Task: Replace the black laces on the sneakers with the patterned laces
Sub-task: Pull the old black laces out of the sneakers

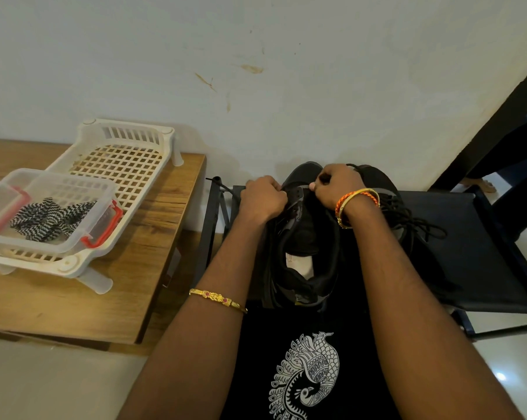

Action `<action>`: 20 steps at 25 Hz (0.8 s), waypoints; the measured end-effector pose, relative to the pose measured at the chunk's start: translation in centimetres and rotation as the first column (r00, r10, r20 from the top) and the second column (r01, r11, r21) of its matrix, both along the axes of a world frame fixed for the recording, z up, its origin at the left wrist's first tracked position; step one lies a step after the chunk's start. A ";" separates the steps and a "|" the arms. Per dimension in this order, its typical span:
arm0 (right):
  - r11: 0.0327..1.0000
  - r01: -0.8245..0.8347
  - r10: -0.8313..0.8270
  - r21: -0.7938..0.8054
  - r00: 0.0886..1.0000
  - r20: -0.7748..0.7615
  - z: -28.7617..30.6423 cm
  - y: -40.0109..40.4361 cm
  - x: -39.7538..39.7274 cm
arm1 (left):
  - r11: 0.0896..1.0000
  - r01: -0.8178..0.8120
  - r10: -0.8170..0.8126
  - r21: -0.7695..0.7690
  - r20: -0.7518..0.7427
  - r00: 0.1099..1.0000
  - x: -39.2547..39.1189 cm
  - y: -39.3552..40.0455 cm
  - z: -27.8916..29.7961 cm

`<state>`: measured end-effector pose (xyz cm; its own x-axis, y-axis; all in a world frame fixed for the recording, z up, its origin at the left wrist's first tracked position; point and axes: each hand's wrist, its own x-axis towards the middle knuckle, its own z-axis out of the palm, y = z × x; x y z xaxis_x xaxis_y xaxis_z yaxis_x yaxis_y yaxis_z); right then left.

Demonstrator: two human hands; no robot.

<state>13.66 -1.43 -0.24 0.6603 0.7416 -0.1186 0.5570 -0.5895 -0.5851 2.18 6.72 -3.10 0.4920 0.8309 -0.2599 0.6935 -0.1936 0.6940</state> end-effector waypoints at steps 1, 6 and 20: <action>0.999 -0.028 0.027 0.017 0.999 0.018 0.0 0.2 -0.1 | 1.000 -0.007 0.007 0.017 0.033 0.999 -0.1 0.1 0.0; 0.837 0.149 0.048 0.527 0.939 -0.342 2.1 1.0 -1.0 | 0.998 -0.004 0.032 -0.056 0.510 0.860 -0.5 -0.9 3.2; 0.661 0.552 0.246 0.509 0.481 -0.841 4.4 -0.2 -0.8 | 0.895 0.436 -0.364 -0.090 0.418 0.833 -1.8 -1.6 5.0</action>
<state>12.84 -1.68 4.20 0.6462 0.7366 -0.1998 -0.4555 0.1621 -0.8753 0.39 5.14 1.93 0.8608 0.4981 -0.1042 0.2559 -0.2468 0.9347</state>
